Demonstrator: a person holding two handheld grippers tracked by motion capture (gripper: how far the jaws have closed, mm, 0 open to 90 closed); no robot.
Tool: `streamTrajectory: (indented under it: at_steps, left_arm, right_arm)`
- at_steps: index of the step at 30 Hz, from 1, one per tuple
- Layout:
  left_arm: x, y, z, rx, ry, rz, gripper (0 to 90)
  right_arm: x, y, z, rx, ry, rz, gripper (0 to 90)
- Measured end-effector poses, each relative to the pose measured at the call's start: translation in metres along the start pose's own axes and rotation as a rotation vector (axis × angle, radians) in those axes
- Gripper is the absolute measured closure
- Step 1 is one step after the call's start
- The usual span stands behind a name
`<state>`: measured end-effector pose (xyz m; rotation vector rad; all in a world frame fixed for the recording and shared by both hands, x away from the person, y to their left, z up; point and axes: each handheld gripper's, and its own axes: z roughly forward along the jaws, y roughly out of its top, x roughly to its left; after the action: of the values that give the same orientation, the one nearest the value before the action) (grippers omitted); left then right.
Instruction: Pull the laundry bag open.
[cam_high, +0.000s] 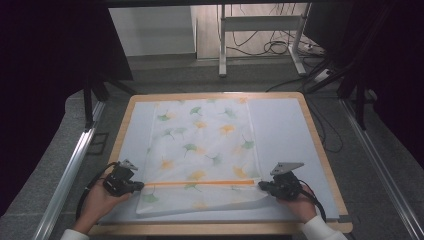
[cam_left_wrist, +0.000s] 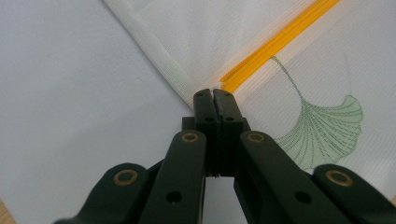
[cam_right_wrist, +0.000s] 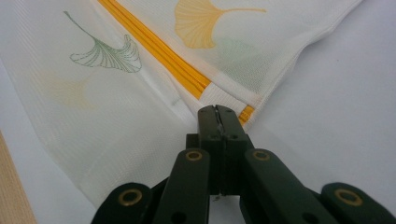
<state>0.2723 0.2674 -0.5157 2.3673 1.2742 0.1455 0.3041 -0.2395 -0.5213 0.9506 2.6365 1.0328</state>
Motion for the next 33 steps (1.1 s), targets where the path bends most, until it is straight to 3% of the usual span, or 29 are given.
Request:
streamTrajectory:
  at_steps: [9, 17, 22, 25, 29, 33]
  left_arm:
    - [0.001, 0.001, -0.001, -0.018, -0.014, 0.008, 90.0]
    - [-0.002, 0.003, -0.006, -0.074, 0.005, 0.023, 88.2]
    - [-0.007, 0.007, -0.017, -0.168, 0.033, 0.019, 67.7]
    - [-0.012, 0.013, -0.022, -0.230, 0.030, 0.009, 60.0]
    - [-0.026, 0.020, -0.022, -0.305, 0.039, 0.020, 55.4]
    - [-0.040, 0.029, -0.013, -0.341, 0.035, 0.045, 52.5]
  right_arm:
    - [0.000, 0.000, 0.000, -0.002, -0.002, 0.001, 89.9]
    - [0.000, -0.002, 0.000, -0.018, 0.000, 0.008, 89.7]
    - [0.000, -0.002, -0.002, -0.020, 0.009, 0.006, 89.5]
    - [0.000, -0.003, -0.002, -0.019, 0.009, 0.003, 89.4]
    - [0.001, -0.002, -0.004, -0.023, 0.008, -0.001, 85.8]
    - [0.002, -0.001, -0.008, -0.048, 0.007, -0.002, 82.2]
